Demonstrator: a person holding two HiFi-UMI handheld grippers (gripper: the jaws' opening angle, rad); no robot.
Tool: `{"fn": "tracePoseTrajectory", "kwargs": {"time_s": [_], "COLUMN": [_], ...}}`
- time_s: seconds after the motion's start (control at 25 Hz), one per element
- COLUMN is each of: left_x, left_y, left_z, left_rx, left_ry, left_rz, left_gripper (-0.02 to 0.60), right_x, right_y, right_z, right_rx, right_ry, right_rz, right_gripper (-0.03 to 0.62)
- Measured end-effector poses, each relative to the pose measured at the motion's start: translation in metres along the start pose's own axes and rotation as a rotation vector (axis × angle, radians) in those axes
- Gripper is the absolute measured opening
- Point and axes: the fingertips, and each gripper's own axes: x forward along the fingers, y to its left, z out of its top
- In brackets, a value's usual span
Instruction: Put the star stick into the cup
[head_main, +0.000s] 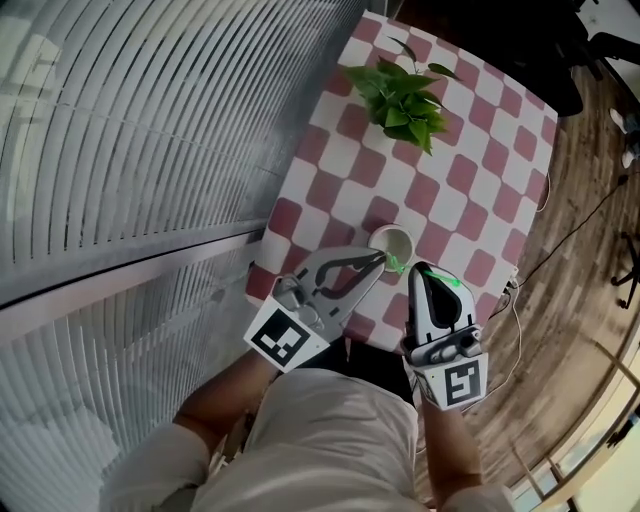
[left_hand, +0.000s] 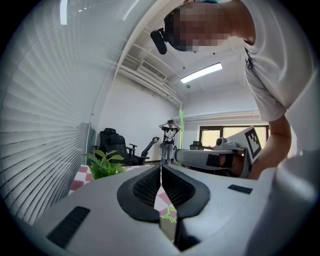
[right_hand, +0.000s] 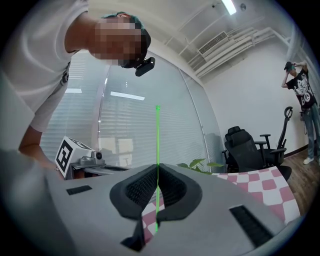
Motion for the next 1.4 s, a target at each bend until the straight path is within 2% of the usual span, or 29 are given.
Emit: {"fn": "tracePoseTrajectory", "kwargs": {"time_s": [0.4, 0.68, 1.4], "left_x": [0.004, 0.005, 0.012], "left_y": [0.003, 0.003, 0.008], "left_z": [-0.020, -0.035, -0.065], "left_rx": [0.012, 0.016, -0.005], "left_ry": [0.012, 0.021, 0.043], "left_rz": [0.001, 0.003, 0.010], "left_gripper": [0.038, 0.037, 0.037], "right_x": [0.009, 0.005, 0.006], "right_y": [-0.005, -0.006, -0.012], "right_z": [-0.024, -0.040, -0.080], "right_rx": [0.034, 0.028, 0.056], "right_ry": [0.010, 0.005, 0.056], "right_rz": [-0.013, 0.008, 0.013], "right_gripper": [0.032, 0.032, 0.032]}}
